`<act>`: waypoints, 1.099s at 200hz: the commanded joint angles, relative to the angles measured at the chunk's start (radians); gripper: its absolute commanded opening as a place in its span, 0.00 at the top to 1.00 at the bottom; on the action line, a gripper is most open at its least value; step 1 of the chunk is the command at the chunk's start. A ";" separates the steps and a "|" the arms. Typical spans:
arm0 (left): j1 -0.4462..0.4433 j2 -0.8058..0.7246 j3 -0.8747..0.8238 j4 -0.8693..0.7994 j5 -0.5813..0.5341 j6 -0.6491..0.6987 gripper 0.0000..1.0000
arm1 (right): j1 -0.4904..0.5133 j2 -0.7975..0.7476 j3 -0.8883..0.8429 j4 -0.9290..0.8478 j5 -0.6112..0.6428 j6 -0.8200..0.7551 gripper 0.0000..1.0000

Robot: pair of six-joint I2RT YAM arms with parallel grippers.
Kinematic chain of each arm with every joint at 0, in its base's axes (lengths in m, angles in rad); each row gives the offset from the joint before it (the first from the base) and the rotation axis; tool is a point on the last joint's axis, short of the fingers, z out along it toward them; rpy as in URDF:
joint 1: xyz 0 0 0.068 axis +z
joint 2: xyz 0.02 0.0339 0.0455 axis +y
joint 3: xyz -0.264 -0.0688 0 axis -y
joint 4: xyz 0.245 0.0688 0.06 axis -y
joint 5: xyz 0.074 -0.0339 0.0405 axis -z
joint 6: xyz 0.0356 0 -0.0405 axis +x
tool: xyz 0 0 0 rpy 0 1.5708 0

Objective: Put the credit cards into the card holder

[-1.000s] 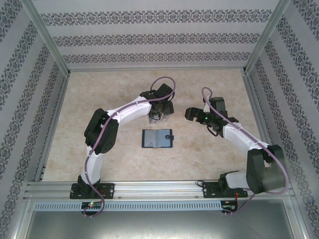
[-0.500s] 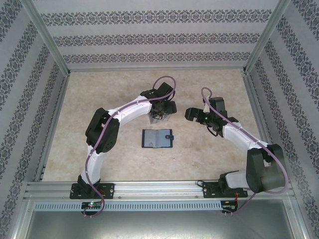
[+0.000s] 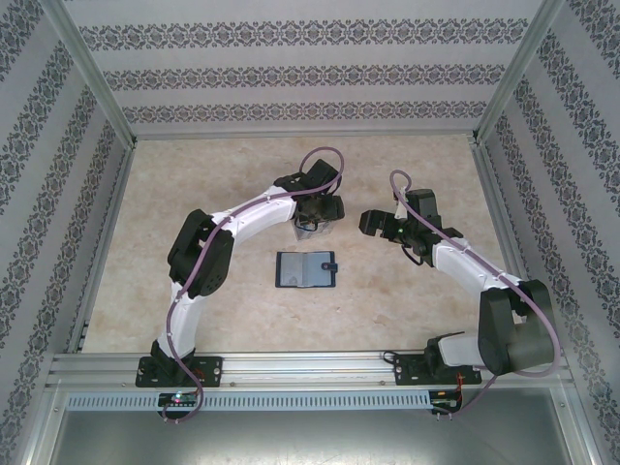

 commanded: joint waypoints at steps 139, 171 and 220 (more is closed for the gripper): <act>0.006 -0.099 -0.071 0.039 -0.047 0.031 0.74 | 0.016 0.036 0.015 -0.010 0.020 -0.015 0.02; 0.006 -0.104 -0.074 0.033 -0.056 0.035 0.79 | 0.019 0.044 0.016 -0.009 0.024 -0.017 0.02; 0.006 -0.113 -0.081 -0.027 -0.133 0.019 0.42 | 0.021 0.045 0.018 -0.011 0.027 -0.021 0.02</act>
